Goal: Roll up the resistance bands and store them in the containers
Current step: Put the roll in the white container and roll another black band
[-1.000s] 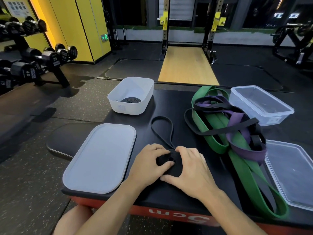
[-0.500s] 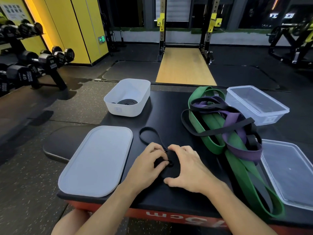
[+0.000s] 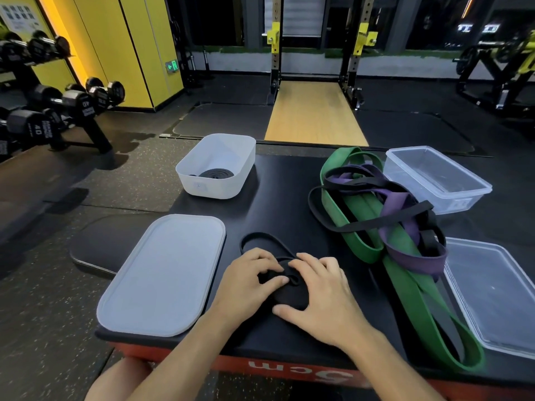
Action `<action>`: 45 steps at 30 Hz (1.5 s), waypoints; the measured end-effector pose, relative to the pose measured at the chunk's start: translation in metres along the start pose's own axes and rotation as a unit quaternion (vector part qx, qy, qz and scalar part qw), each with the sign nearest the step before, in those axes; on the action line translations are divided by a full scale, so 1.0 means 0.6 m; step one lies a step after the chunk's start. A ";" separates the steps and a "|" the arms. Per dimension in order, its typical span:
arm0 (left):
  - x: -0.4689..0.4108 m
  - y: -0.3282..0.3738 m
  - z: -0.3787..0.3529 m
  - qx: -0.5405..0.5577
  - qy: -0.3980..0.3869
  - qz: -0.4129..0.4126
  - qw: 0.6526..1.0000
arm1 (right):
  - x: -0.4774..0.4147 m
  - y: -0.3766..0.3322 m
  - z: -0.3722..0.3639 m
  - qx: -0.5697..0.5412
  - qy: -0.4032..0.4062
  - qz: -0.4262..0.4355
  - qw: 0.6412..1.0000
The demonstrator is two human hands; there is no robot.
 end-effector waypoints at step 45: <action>0.006 0.016 0.006 -0.058 0.036 -0.017 0.997 | -0.012 -0.001 0.012 0.133 0.077 -0.075 0.985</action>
Point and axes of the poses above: each hand's wrist, its own x-axis away from the middle knuckle, its own z-axis out of the back of the hand, y = z × x, the point moved 7 cm from there along -x, towards the middle knuckle, and after that the axes turned 9 degrees about z, right-handed, at the moved point
